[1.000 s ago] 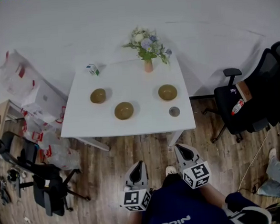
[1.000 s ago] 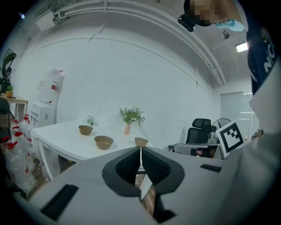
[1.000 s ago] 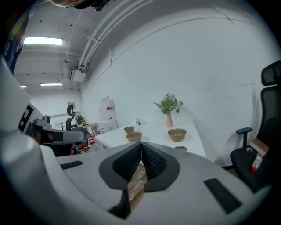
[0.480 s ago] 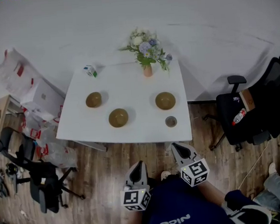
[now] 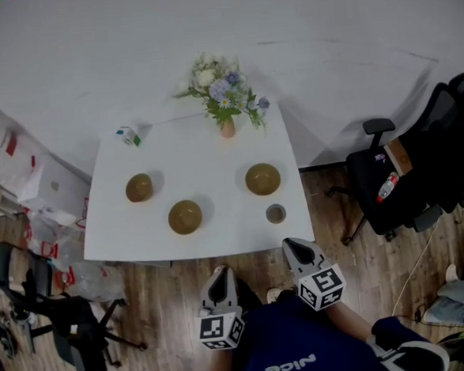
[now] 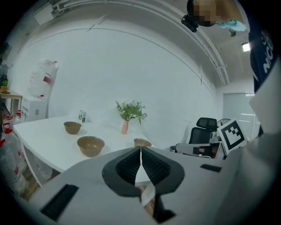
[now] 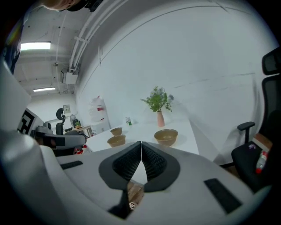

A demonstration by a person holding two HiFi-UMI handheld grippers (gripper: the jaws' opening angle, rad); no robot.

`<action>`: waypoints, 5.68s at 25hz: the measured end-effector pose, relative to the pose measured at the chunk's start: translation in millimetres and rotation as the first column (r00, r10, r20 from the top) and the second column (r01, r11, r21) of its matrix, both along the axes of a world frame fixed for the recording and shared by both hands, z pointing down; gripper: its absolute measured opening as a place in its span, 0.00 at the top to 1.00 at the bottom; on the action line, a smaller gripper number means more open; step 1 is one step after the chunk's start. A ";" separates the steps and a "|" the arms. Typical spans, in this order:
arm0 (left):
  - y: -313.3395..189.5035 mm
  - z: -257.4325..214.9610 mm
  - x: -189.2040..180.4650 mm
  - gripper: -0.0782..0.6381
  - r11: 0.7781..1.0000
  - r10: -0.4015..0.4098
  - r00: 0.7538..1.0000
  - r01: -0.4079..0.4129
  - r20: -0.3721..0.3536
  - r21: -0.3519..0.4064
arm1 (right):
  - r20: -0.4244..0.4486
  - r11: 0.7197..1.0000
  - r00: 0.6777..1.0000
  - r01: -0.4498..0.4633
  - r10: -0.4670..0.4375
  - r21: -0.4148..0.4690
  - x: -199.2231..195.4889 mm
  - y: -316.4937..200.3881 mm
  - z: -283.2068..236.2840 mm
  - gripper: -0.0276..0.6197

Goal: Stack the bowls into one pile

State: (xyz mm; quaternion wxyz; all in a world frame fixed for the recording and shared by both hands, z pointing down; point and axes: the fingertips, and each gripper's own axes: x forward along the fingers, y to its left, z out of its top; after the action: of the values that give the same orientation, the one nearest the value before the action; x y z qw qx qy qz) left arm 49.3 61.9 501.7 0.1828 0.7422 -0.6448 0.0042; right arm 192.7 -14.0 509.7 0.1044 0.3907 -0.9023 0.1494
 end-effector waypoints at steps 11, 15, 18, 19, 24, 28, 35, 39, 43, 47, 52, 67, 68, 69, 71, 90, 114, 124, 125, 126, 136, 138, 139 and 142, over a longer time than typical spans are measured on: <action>-106.2 -18.1 -58.8 0.85 0.979 0.203 0.979 -0.204 0.034 0.031 | -0.017 0.967 0.968 -0.251 0.251 -0.033 -25.9 -93.2 -3.2 0.92; -135.9 -18.0 -91.8 0.85 0.968 0.250 0.967 -0.251 0.036 0.027 | -0.027 0.940 0.941 -0.338 0.337 -0.043 -37.2 -119.5 -1.4 0.92; -149.6 -16.5 -110.4 0.85 0.957 0.290 0.956 -0.291 0.042 0.012 | -0.043 0.913 0.914 -0.405 0.403 -0.055 -41.3 -130.5 2.5 0.92; -153.1 -16.3 -115.9 0.85 0.953 0.303 0.952 -0.304 0.044 0.009 | -0.050 0.902 0.904 -0.426 0.424 -0.061 -42.1 -132.7 4.4 0.92; -170.4 -15.4 -144.1 0.85 0.947 0.319 0.946 -0.320 0.055 0.005 | -0.082 0.868 0.872 -0.488 0.482 -0.086 -46.3 -140.9 13.7 0.92; -178.1 -13.3 -153.4 0.85 0.958 0.287 0.957 -0.288 0.041 0.010 | -0.048 0.890 0.900 -0.435 0.433 -0.138 -47.5 -154.2 11.0 0.65; -179.3 -14.3 -148.8 0.85 0.969 0.248 0.969 -0.247 0.024 -0.018 | -0.108 0.877 0.893 -0.449 0.436 -0.171 -19.1 -185.4 17.3 0.64; -180.9 -14.9 -148.7 0.85 0.977 0.212 0.977 -0.211 0.020 -0.035 | -0.130 0.878 0.897 -0.440 0.422 -0.189 -5.9 -209.6 22.6 0.64; -182.5 -16.5 -148.0 0.85 0.984 0.174 0.984 -0.175 -0.033 -0.025 | -0.144 0.890 0.915 -0.400 0.376 -0.218 -1.0 -237.3 34.8 0.64; -177.8 -15.0 -160.6 0.85 0.995 0.094 0.993 -0.097 -0.064 -0.038 | -0.214 0.906 0.938 -0.327 0.275 -0.270 -4.8 -253.6 57.5 0.64; -171.4 -9.7 -180.9 0.85 0.998 0.006 0.998 -0.009 -0.057 -0.056 | -0.267 0.908 0.945 -0.270 0.187 -0.321 -9.7 -263.8 80.5 0.65; -164.2 0.0 -177.2 0.85 0.995 -0.034 0.998 0.029 -0.046 -0.091 | -0.264 0.881 0.953 -0.249 0.149 -0.402 -14.3 -267.2 108.7 0.89; -163.7 0.0 -177.6 0.85 0.995 -0.035 0.998 0.030 -0.045 -0.090 | -0.256 0.881 0.954 -0.251 0.155 -0.401 -14.1 -267.1 106.6 0.89; -163.6 -0.2 -178.1 0.85 0.996 -0.034 0.999 0.030 -0.042 -0.088 | -0.247 0.882 0.955 -0.253 0.163 -0.398 -14.2 -267.8 103.5 0.89; -163.2 -0.1 -179.5 0.85 0.996 -0.036 0.999 0.032 -0.040 -0.085 | -0.228 0.886 0.958 -0.255 0.177 -0.388 -15.4 -270.0 95.0 0.90; -150.4 7.2 -208.5 0.85 0.988 -0.124 0.991 0.118 -0.057 -0.101 | -0.017 0.953 1.000 -0.010 0.005 -0.302 -121.7 -236.4 3.4 0.90; -102.3 22.4 -289.7 0.85 0.964 -0.243 0.969 0.235 -0.053 -0.122 | -0.112 0.893 0.940 0.263 -0.322 -0.365 -278.3 -135.8 53.3 0.90; -88.6 30.7 -314.9 0.85 0.960 -0.259 0.964 0.250 -0.064 -0.125 | -0.250 0.908 0.908 0.241 -0.336 -0.342 -294.7 -124.9 79.0 0.90; -88.1 31.6 -317.2 0.85 0.960 -0.260 0.964 0.251 -0.064 -0.126 | -0.265 0.912 0.904 0.239 -0.334 -0.334 -295.2 -124.9 80.5 0.90; -87.8 32.6 -319.4 0.85 0.960 -0.260 0.964 0.250 -0.063 -0.127 | -0.278 0.914 0.900 0.239 -0.335 -0.328 -295.7 -124.0 81.8 0.90; -95.7 40.0 -327.1 0.85 0.962 -0.245 0.967 0.233 -0.068 -0.142 | -0.282 0.934 0.911 0.222 -0.301 -0.281 -301.5 -124.1 73.0 0.72; -99.8 43.0 -328.1 0.85 0.961 -0.244 0.967 0.232 -0.069 -0.152 | -0.246 0.947 0.930 0.215 -0.273 -0.237 -301.2 -129.3 60.5 0.69; -101.9 46.2 -329.7 0.85 0.957 -0.250 0.966 0.236 -0.067 -0.166 | -0.217 0.953 0.942 0.210 -0.257 -0.217 -300.2 -132.1 53.2 0.69; -107.9 56.6 -339.2 0.85 0.942 -0.276 0.960 0.259 -0.053 -0.214 | -0.147 0.966 0.965 0.189 -0.215 -0.177 -292.5 -136.4 35.3 0.69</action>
State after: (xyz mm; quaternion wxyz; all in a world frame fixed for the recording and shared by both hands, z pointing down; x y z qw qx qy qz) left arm -289.9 -45.9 558.3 0.2835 0.6243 -0.7278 0.0151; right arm -99.8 -150.4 545.0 0.2246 0.2977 -0.9107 0.1778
